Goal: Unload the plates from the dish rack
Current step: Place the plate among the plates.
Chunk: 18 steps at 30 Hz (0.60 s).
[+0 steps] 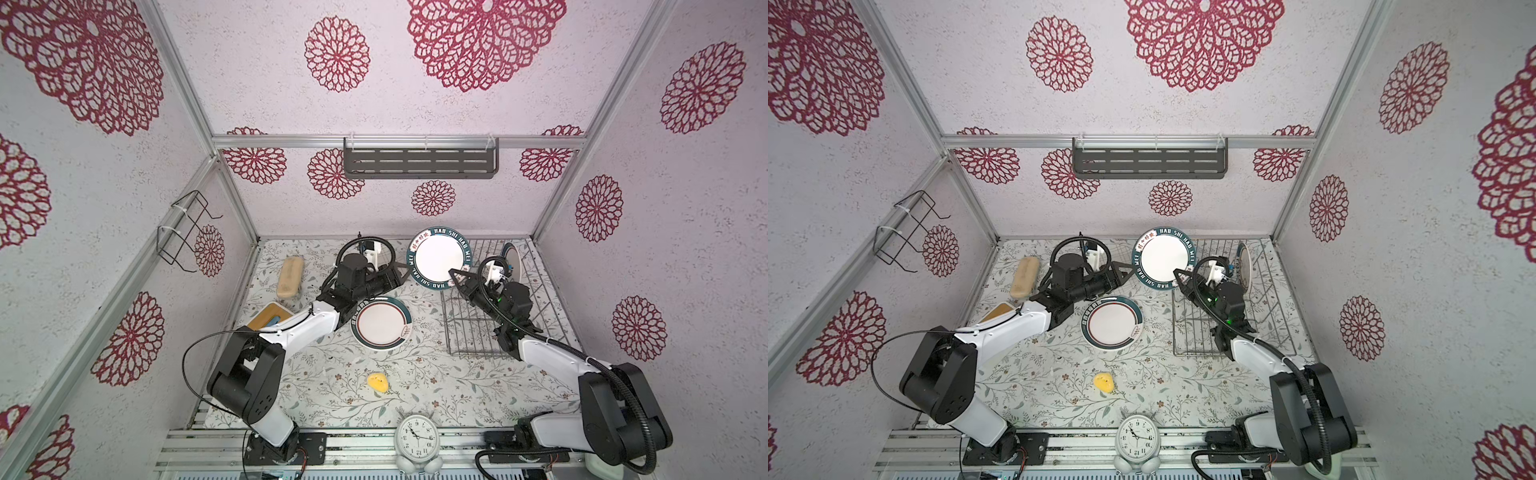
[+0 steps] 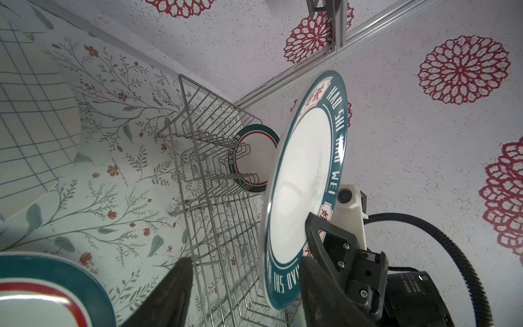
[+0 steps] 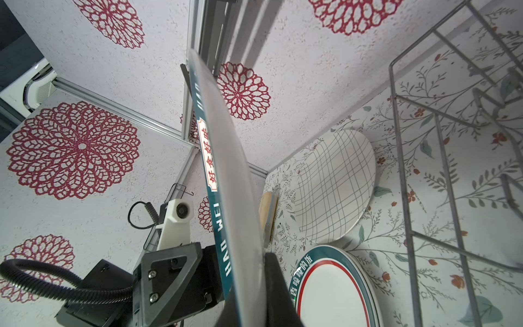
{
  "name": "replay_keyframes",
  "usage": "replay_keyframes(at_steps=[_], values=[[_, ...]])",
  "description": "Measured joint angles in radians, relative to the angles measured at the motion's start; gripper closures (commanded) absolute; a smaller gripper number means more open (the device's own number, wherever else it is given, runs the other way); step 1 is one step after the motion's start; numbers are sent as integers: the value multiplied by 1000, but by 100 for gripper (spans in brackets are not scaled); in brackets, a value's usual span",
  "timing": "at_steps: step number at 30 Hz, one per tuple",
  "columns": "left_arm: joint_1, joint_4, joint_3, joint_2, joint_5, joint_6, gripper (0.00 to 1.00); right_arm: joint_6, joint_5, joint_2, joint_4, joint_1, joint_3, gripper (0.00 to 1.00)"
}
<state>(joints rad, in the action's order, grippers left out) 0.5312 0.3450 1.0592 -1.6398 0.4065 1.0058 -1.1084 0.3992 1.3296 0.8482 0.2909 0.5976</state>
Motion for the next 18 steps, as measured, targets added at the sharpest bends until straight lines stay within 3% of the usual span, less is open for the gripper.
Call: replay_keyframes(at_steps=[18], values=[[14,87,8,-53,36,55,80,-11,32,0,7,5,-3,100]])
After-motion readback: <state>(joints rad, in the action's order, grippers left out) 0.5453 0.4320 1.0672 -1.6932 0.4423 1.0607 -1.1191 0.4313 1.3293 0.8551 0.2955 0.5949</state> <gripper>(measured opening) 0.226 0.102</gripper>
